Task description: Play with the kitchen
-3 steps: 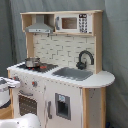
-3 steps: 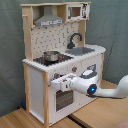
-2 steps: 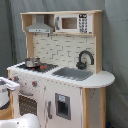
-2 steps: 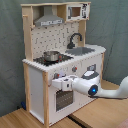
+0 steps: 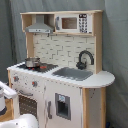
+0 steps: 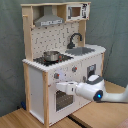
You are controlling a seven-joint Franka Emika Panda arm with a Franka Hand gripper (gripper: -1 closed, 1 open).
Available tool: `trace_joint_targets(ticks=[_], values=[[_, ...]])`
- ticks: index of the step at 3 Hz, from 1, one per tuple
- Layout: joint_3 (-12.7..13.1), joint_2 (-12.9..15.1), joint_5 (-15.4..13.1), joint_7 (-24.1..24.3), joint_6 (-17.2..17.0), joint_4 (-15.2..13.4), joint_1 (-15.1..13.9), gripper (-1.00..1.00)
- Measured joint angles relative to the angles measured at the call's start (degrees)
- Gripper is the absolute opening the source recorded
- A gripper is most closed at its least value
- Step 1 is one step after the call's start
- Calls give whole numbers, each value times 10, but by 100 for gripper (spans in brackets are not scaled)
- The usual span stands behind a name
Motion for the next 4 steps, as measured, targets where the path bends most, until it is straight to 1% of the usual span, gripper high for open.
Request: trace_joint_targets(ticks=[1, 2, 4], values=[[10, -8, 0, 59, -7, -22, 30, 100], [15, -19, 0, 118, -15, -46, 63, 100], [14, -36, 0, 228, -21, -95, 118, 100]])
